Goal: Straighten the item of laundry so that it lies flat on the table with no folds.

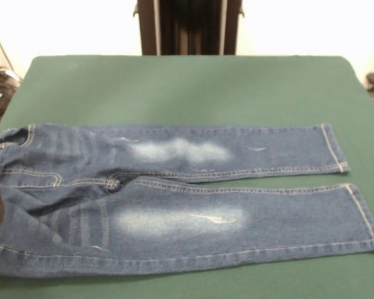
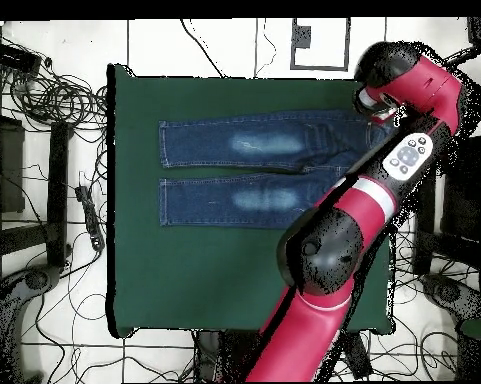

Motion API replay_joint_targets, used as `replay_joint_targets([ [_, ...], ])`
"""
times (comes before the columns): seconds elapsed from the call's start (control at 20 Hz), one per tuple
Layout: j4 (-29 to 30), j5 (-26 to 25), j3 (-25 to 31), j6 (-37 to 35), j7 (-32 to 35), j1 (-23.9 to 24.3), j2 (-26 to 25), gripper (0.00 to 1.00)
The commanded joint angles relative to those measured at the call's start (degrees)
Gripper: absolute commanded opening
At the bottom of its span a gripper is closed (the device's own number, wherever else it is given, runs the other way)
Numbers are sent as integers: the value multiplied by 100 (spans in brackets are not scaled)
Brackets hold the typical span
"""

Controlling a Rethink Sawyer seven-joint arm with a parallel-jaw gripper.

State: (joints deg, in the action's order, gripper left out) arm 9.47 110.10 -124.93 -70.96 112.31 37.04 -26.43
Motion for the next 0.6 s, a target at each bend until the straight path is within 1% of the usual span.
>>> replay_joint_targets([
  [0.05,253,-1705,118,60,-197,-399,118,0],
  [0.3,50,-1625,-104,-19,66,-299,230,0],
  [0.35,137,-1853,123,-60,81,-406,244,0],
  [0.6,84,-2027,258,-146,278,-451,303,0],
])
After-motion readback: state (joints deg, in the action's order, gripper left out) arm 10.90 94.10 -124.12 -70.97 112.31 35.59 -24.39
